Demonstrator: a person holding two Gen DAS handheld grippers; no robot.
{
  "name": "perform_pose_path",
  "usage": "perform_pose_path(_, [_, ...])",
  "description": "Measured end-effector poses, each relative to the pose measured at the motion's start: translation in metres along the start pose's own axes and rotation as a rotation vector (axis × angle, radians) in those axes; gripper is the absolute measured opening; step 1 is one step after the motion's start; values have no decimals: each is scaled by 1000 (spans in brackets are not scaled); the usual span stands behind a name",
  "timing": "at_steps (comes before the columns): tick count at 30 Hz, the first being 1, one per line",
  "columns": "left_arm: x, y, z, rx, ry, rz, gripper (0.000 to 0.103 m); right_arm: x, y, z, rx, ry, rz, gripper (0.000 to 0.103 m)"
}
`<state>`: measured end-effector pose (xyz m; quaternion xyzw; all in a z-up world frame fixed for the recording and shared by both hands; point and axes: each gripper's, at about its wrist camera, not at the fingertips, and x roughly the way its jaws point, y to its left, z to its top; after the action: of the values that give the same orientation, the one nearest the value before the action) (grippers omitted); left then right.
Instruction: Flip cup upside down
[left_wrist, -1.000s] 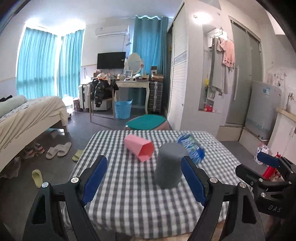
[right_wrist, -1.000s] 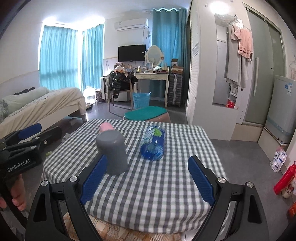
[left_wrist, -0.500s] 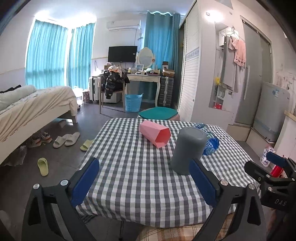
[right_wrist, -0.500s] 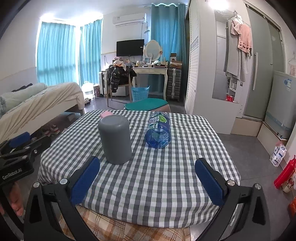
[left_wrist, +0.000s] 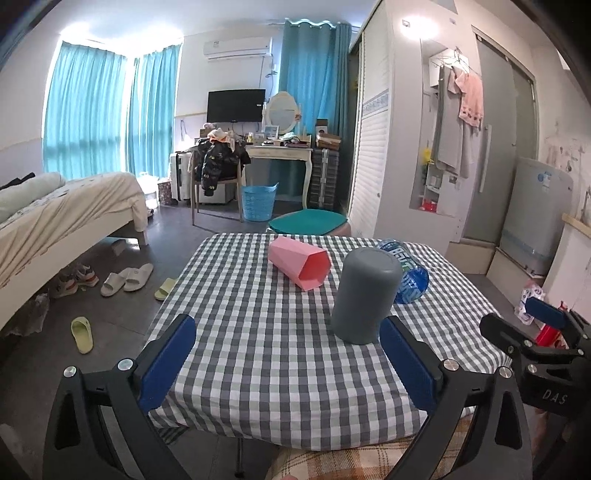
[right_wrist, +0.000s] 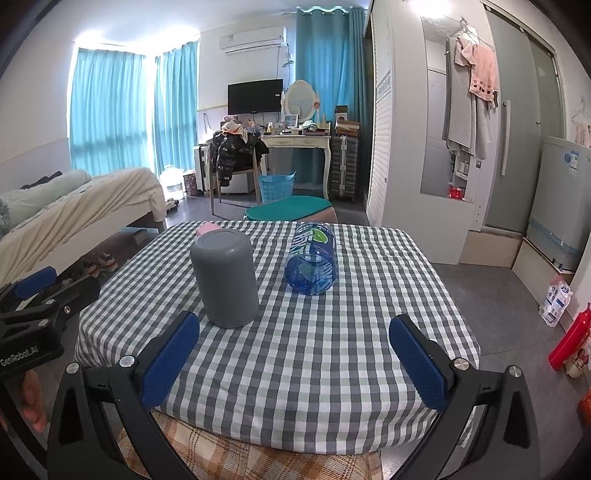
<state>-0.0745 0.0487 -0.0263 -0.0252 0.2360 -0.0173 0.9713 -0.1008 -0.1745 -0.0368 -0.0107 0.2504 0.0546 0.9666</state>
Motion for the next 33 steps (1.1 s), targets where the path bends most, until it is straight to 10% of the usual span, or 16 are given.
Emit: perform_pose_path(33, [7,-1,-4,-3,18,18,103,-1,0,2,1,-16,2,102])
